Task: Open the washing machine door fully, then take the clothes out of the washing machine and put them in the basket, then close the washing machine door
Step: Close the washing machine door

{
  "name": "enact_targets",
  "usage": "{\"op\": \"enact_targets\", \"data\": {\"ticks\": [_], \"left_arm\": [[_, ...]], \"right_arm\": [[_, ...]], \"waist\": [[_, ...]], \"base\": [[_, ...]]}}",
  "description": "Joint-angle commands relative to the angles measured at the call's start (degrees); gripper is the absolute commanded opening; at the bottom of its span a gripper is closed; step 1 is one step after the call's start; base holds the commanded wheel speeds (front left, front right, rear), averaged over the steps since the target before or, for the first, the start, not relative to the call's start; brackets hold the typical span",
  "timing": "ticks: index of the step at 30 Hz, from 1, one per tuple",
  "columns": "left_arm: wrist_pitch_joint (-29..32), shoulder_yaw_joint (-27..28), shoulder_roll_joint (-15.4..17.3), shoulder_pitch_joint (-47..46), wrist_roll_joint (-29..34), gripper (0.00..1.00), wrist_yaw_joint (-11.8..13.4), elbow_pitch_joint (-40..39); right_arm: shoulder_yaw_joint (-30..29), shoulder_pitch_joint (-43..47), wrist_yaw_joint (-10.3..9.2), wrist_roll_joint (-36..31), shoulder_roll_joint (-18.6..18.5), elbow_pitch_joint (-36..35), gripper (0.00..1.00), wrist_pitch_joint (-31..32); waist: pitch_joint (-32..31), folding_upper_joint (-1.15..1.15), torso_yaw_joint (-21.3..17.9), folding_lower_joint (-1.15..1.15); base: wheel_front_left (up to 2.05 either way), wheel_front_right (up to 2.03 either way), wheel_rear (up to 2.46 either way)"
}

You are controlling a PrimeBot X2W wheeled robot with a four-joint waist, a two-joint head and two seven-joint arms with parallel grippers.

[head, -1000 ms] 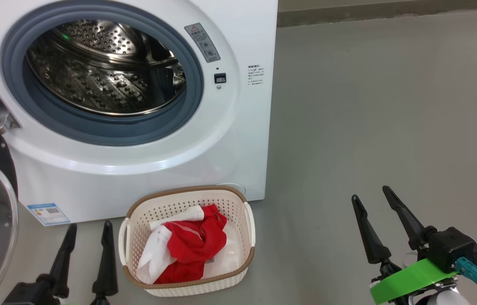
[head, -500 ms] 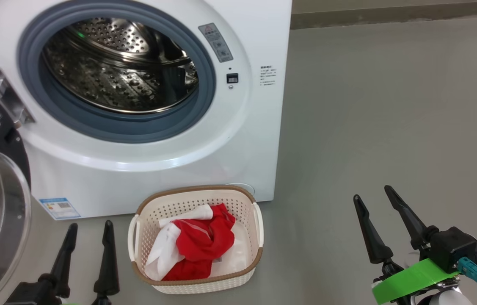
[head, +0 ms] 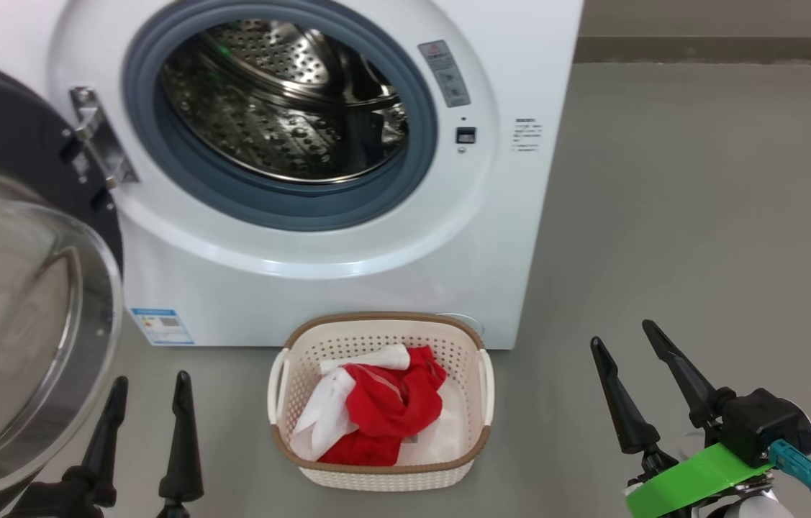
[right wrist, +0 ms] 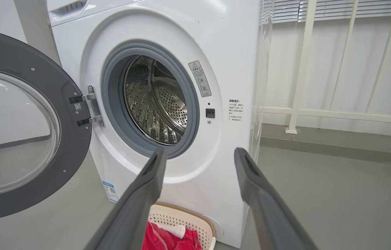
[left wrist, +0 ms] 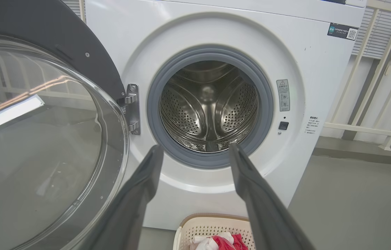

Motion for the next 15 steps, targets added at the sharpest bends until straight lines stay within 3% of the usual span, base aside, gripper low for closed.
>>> {"op": "enact_targets", "data": {"ticks": [1, 15], "left_arm": [[0.25, 1.60, 0.99, -0.48, 1.26, 1.00, 0.55, -2.04], [1.71, 1.21, 1.74, 0.31, 2.33, 1.00, 2.25, -4.84]], "right_arm": [[1.24, -0.42, 0.35, 0.44, -0.62, -1.40, 1.00, -0.37], [2.63, -1.34, 0.35, 0.63, -0.42, -1.56, 1.00, -0.37]], "waist": [[-0.29, 0.00, 2.36, 0.00], [0.20, 0.00, 9.93, 0.00]], "base": [[0.00, 0.00, 0.00], [0.00, 0.00, 0.00]]}}
